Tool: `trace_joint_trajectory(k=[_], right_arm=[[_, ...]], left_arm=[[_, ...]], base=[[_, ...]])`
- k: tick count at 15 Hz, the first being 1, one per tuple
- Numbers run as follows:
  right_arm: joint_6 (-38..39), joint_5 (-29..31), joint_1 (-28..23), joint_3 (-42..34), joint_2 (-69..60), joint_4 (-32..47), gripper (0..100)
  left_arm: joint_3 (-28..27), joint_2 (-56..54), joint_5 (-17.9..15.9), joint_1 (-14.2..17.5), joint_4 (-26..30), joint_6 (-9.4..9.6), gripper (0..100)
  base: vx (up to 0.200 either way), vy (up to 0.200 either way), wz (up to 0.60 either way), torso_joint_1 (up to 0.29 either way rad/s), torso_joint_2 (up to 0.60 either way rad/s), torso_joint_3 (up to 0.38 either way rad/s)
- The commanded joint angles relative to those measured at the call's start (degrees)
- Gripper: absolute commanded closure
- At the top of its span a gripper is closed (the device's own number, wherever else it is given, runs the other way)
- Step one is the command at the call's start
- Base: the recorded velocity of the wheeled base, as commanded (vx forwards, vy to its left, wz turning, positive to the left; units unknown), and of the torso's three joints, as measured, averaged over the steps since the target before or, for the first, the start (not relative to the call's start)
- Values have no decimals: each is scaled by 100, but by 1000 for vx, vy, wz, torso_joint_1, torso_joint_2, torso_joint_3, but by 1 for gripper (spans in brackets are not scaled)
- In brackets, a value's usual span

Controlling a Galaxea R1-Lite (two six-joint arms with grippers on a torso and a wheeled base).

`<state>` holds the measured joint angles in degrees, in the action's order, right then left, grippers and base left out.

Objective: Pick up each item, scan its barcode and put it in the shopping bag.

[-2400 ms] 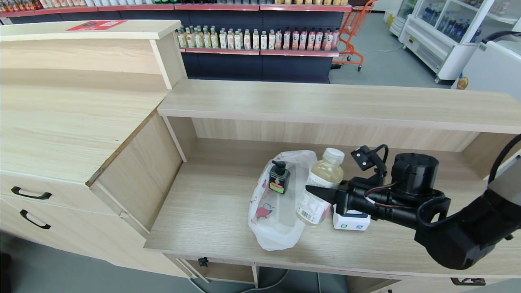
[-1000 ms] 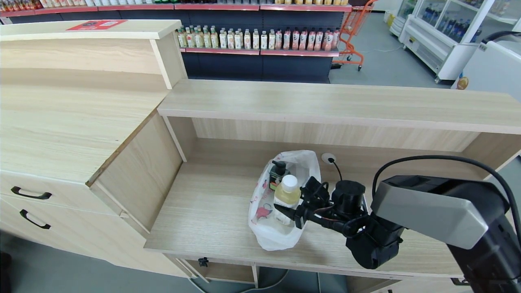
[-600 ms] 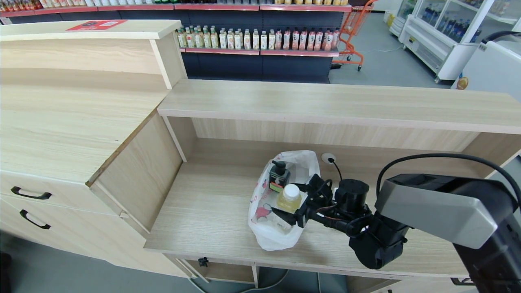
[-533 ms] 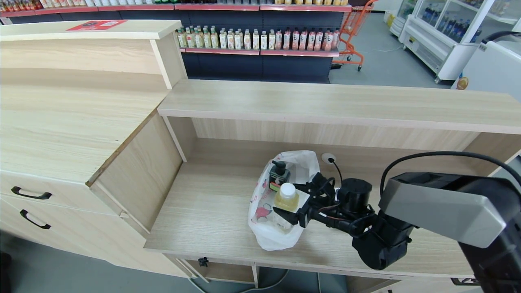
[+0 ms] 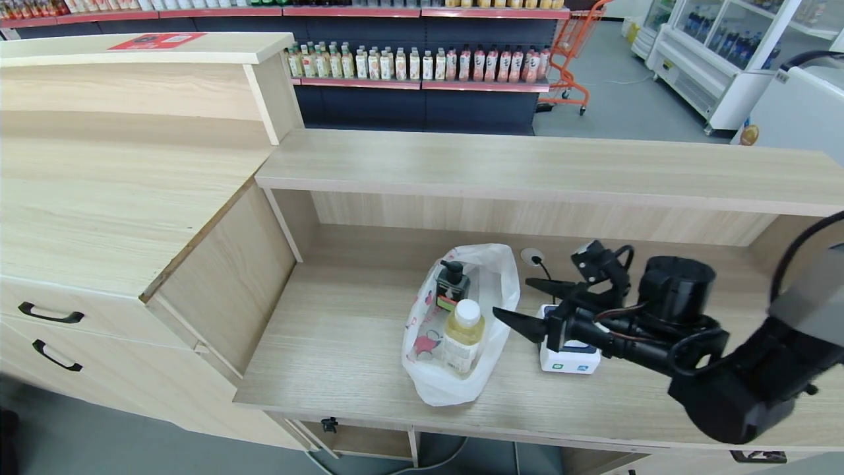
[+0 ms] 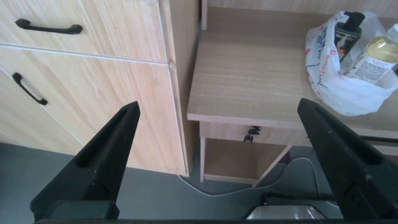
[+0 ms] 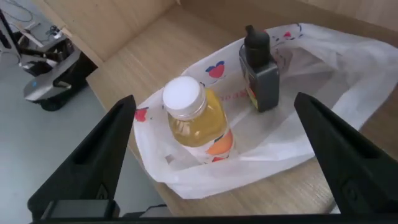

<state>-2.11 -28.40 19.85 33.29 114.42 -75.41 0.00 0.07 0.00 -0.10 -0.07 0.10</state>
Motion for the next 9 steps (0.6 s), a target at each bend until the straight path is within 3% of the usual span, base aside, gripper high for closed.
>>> trace_joint_trajectory(k=[1,4,5,9], right_arm=[[123,221,-447,-1070,-2574,1371,0],[123,1003,-1053,-1519,-5316,4236,0],[149,1206,-1229,-1818,-6002,4746,0],[141,1461,-1457,-3329,-8647,5063,0]], left_arm=[[0,1,0,1,-1,-1,0],[0,1,0,1,-1,-1,0],[0,1,0,1,-1,-1,0],[0,1,0,1,-1,-1,0]], base=[[0,0,0,0,0,0],[0,0,0,0,0,0],[0,0,0,0,0,0],[0,0,0,0,0,0]])
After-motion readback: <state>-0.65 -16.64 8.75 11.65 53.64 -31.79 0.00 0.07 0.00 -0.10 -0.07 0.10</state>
